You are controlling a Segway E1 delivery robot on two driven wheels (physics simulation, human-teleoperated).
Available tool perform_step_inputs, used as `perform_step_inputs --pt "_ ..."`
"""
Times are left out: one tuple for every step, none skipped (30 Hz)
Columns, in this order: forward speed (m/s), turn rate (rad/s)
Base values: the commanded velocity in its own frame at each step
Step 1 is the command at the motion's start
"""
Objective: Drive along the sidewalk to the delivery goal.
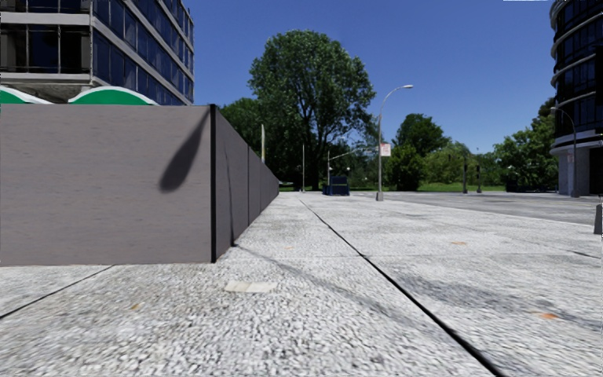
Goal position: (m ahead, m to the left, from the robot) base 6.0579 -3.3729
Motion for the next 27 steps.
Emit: perform_step_inputs --pt "1.52 -0.57" --pt "1.53 -0.58" --pt "1.54 -0.61" --pt "1.54 -0.61" --pt "1.54 -0.61" --pt "1.55 -0.62" --pt "1.60 -0.62" --pt "1.63 -0.62" --pt "1.63 -0.62" --pt "1.64 -0.62" --pt "1.65 -0.62" --pt "1.65 -0.62" --pt "1.65 -0.62" --pt "1.65 -0.62" --pt "1.65 -0.62" --pt "1.65 -0.64" --pt "1.65 -0.64" --pt "1.65 -0.67" --pt "1.65 -0.70" --pt "1.65 -0.70" --pt "1.65 -0.70" --pt "1.65 -0.71" --pt "1.65 -0.71" --pt "1.65 -0.71" --pt "1.65 -0.71" --pt "1.65 -0.71" --pt "1.65 -0.71"
